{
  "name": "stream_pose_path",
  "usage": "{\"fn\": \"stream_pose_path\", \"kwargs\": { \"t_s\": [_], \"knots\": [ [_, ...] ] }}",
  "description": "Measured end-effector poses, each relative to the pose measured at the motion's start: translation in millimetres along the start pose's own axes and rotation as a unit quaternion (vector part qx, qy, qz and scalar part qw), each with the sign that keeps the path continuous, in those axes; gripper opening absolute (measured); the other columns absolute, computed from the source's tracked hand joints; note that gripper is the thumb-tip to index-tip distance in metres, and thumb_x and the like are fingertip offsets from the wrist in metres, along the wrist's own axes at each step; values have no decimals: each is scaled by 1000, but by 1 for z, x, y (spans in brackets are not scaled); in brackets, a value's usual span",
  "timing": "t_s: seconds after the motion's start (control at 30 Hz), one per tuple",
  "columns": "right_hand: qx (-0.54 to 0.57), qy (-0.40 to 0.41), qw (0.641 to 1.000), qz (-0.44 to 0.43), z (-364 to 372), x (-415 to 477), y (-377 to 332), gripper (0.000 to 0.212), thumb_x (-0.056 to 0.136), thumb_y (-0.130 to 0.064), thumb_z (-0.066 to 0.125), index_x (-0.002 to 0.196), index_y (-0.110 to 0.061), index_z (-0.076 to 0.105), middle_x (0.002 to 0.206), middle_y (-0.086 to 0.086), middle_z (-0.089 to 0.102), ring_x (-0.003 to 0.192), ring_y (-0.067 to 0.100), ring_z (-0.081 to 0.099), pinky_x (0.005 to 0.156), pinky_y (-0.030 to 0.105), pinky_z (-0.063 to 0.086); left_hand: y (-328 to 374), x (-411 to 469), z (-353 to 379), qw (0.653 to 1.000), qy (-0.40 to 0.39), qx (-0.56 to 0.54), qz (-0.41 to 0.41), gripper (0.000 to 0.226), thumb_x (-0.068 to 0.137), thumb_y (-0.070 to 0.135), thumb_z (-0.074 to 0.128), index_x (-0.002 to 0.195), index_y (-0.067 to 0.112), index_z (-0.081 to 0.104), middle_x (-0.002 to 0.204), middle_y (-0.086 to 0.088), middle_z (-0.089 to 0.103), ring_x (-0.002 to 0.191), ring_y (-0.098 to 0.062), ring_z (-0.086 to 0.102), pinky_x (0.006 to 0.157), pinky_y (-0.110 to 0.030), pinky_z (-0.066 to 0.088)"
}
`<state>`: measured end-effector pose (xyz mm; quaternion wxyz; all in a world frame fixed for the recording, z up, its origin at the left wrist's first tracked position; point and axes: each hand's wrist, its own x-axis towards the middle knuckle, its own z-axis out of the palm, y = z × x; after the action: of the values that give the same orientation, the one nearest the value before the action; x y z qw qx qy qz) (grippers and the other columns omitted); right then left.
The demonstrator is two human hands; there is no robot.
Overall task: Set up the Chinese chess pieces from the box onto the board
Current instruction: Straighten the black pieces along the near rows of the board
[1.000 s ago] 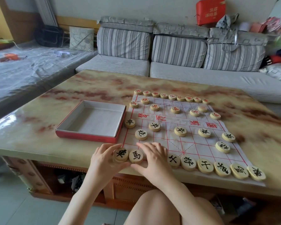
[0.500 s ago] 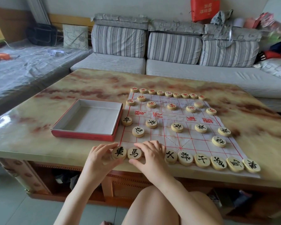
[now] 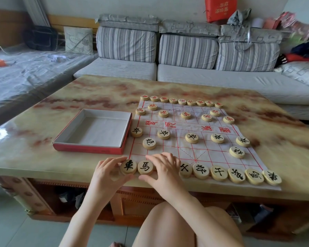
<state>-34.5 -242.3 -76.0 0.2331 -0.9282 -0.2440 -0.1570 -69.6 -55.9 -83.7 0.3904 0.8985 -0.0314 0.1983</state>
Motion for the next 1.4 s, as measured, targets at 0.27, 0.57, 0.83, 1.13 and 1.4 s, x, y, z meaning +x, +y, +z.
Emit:
{"fn": "stream_pose_path", "kwargs": {
  "t_s": [0.27, 0.57, 0.83, 1.13, 1.4],
  "knots": [
    [32, 120, 990, 67, -49, -19, 55, 56, 72, -62, 49, 113, -28, 64, 108, -18, 62, 106, 6, 40, 86, 20, 19, 28, 2, -1, 998, 36, -11, 43, 54, 67, 55, 67, 117, 39, 53, 114, 31, 47, 111, 6, 40, 94, -15, 33],
    [4, 11, 997, 70, -79, -22, 77, 68, 61, -78, 50, 114, -36, 55, 105, -40, 38, 104, -7, 19, 87, 21, 17, 74, 31, 54, 983, -107, 62, 135, 60, 66, 64, 40, 120, 41, 52, 119, 27, 50, 120, 1, 33, 97, -26, 25],
    [-18, 7, 997, 72, -73, -31, 79, 68, 54, -82, 51, 102, -35, 52, 94, -27, 44, 97, 0, 23, 83, 14, 26, 55, 25, 60, 976, -86, 97, 174, 47, 75, 48, 48, 120, 35, 55, 120, 23, 56, 119, 3, 36, 95, -23, 26],
    [8, -29, 997, 72, -72, -31, 68, 40, 76, -51, 66, 110, -32, 55, 88, -35, 30, 92, -1, 16, 82, 24, 18, 50, 27, 64, 975, -71, 128, 168, 46, 75, 54, 46, 115, 35, 59, 110, 18, 62, 110, -3, 39, 90, -30, 33],
    [8, -52, 998, 46, -64, -33, 67, 66, 70, -66, 32, 131, -42, 43, 132, -35, 31, 121, -4, 18, 88, 21, 8, 55, 24, 61, 980, -47, 141, 134, 71, 61, 77, 43, 117, 35, 57, 113, 17, 54, 112, -6, 33, 90, -27, 24]
  ]
}}
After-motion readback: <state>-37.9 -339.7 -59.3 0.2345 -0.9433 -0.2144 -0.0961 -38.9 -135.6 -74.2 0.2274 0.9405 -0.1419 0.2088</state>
